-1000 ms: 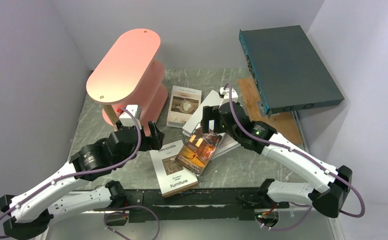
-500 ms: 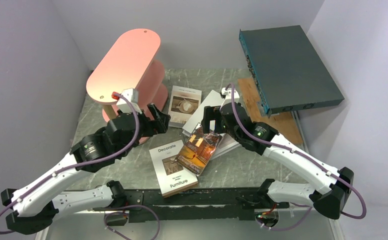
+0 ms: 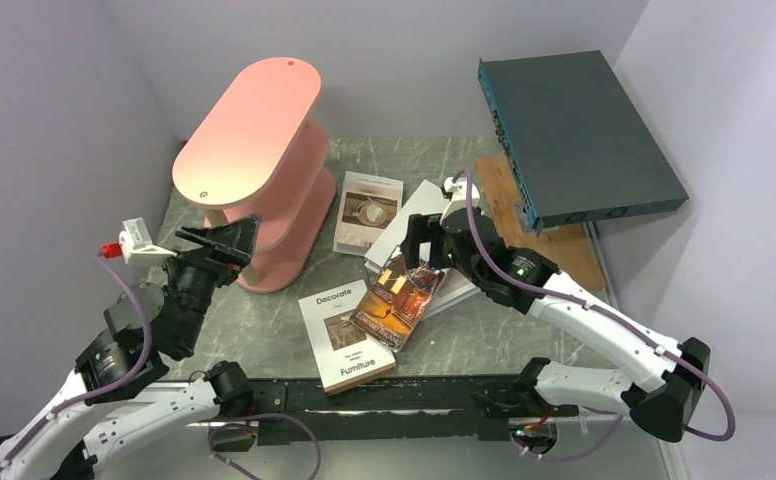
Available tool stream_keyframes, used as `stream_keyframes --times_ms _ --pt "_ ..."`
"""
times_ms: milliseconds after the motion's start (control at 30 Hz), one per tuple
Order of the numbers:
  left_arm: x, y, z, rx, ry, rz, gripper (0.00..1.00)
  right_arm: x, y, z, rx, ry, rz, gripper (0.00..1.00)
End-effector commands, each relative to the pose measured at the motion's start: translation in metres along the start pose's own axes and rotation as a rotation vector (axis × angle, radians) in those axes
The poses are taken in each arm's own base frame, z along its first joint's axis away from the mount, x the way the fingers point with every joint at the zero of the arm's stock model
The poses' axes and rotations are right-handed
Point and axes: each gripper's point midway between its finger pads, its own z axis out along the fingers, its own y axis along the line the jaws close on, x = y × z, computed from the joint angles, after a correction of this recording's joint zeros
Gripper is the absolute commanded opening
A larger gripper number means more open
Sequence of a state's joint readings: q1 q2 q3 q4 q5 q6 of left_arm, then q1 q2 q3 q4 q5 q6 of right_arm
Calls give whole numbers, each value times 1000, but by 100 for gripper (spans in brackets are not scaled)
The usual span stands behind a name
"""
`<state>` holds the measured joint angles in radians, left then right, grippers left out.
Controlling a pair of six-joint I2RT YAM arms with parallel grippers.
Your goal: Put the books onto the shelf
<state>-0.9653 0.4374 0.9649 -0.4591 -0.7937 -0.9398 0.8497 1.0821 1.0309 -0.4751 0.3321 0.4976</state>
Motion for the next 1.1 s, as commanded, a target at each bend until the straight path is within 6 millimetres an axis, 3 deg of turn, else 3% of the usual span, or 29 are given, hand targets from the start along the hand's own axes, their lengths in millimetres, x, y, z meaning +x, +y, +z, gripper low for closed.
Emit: stream_keyframes --times_ms 0,233,500,767,933,1067 --pt "-26 8 5 -66 -152 -108 87 -13 10 2 -36 -41 20 100" --pt "-30 9 14 -109 -217 -145 85 -10 12 5 -41 -26 15 100" --pt "-10 13 39 -158 -202 -205 84 -12 14 5 -47 -26 8 100" --pt "-4 22 64 -117 -223 -280 83 -13 14 3 -48 -27 6 100" --pt "2 33 82 -115 -213 -340 69 -13 14 4 -40 -15 -7 100" --pt "-1 38 83 -111 -226 -344 64 -14 14 3 -47 -23 -12 100"
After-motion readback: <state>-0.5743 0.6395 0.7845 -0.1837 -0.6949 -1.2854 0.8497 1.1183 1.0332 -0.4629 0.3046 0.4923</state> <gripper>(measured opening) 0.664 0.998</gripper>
